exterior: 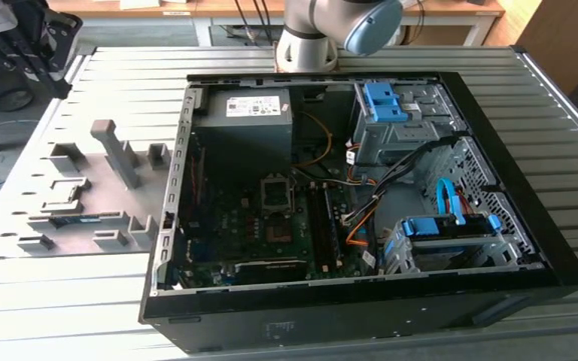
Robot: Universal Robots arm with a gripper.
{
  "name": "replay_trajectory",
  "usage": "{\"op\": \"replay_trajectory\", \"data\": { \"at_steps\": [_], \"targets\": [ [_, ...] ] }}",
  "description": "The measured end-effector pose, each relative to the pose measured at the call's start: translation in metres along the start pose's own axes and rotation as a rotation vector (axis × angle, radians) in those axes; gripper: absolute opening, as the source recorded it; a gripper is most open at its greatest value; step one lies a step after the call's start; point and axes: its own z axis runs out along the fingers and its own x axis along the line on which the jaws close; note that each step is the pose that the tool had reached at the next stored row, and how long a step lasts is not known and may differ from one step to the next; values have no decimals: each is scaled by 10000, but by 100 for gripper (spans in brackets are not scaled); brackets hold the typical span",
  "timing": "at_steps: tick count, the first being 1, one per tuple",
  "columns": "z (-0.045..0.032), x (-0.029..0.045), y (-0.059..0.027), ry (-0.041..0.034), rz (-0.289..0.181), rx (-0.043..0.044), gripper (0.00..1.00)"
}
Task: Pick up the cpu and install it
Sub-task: 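Reach for the cpu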
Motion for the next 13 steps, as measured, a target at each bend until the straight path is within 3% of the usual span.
{"op": "replay_trajectory", "data": {
  "at_steps": [13],
  "targets": [
    [0,175,-13,0,0,0,10]
  ]
}}
